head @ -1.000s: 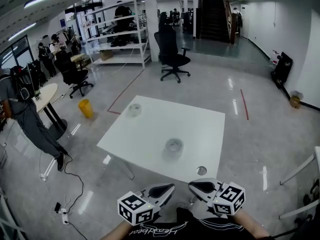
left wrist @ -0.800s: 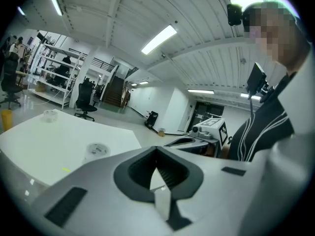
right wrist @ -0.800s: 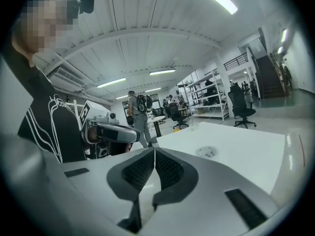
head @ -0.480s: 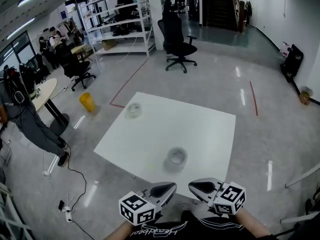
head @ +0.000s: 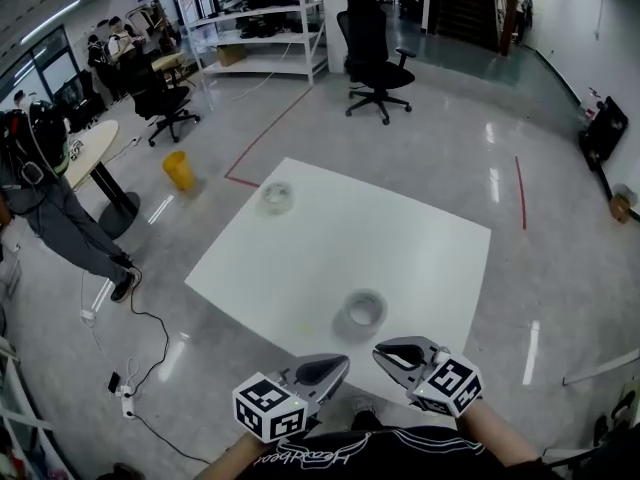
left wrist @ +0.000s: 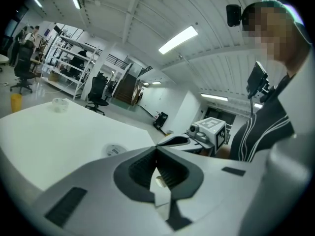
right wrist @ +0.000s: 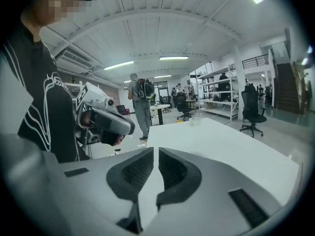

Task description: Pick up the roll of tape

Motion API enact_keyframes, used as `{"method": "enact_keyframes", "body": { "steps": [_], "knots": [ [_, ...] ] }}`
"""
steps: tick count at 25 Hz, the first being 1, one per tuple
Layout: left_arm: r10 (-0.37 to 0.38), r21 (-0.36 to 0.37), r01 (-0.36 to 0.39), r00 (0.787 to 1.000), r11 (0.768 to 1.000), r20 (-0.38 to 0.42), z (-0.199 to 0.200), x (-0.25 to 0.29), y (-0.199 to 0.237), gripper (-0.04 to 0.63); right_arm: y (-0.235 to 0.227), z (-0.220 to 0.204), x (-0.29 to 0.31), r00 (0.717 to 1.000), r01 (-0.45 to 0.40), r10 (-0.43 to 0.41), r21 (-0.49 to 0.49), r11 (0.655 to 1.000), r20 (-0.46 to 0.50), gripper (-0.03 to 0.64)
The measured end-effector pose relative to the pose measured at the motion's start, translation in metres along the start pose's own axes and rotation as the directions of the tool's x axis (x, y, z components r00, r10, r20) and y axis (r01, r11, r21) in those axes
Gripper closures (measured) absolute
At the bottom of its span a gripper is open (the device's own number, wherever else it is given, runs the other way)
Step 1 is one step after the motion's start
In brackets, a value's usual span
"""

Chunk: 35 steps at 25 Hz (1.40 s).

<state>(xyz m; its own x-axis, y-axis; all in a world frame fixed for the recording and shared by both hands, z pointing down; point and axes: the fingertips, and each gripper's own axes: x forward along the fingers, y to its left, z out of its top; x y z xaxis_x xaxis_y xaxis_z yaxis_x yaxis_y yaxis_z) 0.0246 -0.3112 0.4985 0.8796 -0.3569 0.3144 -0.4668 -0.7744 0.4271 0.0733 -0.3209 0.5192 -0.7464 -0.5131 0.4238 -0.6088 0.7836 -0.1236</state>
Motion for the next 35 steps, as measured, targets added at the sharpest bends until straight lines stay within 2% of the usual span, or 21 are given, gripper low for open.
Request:
{"method": "enact_keyframes", "body": {
  "steps": [5, 8, 10, 13, 18, 21, 27, 30, 33, 35],
  "knots": [
    [0.032, -0.032, -0.032, 0.999, 0.999, 0.003, -0.002, -0.005, 0.013, 0.592, -0.025, -0.012, 0.036, 0.996, -0.010, 0.002, -0.087, 0.996, -0.091, 0.594],
    [0.060, -0.058, -0.060, 0.998, 0.997, 0.007, -0.004, -0.010, 0.023, 0.592, -0.034, -0.024, 0.058, 0.987, -0.038, 0.020, -0.114, 0.993, -0.158, 0.528],
    [0.076, -0.072, -0.075, 0.997, 0.995, 0.009, -0.006, -0.012, 0.028, 0.592, -0.041, -0.040, 0.071, 0.972, -0.053, 0.010, -0.177, 0.983, -0.237, 0.501],
    [0.092, -0.081, -0.091, 0.996, 0.993, 0.011, -0.006, -0.014, 0.035, 0.592, -0.051, -0.062, 0.087, 0.936, -0.083, -0.031, -0.305, 0.949, -0.351, 0.488],
    [0.111, -0.089, -0.110, 0.994, 0.990, 0.014, -0.004, -0.019, 0.041, 0.592, -0.060, -0.081, 0.101, 0.886, -0.136, -0.089, -0.437, 0.889, -0.456, 0.488],
    [0.125, -0.094, -0.122, 0.992, 0.988, 0.021, -0.002, -0.024, 0.044, 0.592, -0.062, -0.087, 0.105, 0.863, -0.173, -0.094, -0.464, 0.869, -0.496, 0.488],
    [0.141, -0.104, -0.137, 0.990, 0.985, 0.030, -0.004, -0.028, 0.050, 0.592, -0.063, -0.098, 0.112, 0.823, -0.232, -0.083, -0.465, 0.854, -0.562, 0.489],
    [0.149, -0.105, -0.145, 0.988, 0.984, 0.031, -0.005, -0.029, 0.052, 0.592, -0.063, -0.100, 0.112, 0.809, -0.252, -0.092, -0.483, 0.838, -0.581, 0.492],
    [0.150, -0.113, -0.146, 0.988, 0.983, 0.033, -0.006, -0.027, 0.053, 0.592, -0.063, -0.103, 0.113, 0.795, -0.274, -0.116, -0.524, 0.806, -0.595, 0.495],
    [0.146, -0.114, -0.142, 0.989, 0.983, 0.034, -0.006, -0.026, 0.053, 0.592, -0.064, -0.104, 0.114, 0.792, -0.281, -0.112, -0.521, 0.806, -0.601, 0.499]
  ]
}}
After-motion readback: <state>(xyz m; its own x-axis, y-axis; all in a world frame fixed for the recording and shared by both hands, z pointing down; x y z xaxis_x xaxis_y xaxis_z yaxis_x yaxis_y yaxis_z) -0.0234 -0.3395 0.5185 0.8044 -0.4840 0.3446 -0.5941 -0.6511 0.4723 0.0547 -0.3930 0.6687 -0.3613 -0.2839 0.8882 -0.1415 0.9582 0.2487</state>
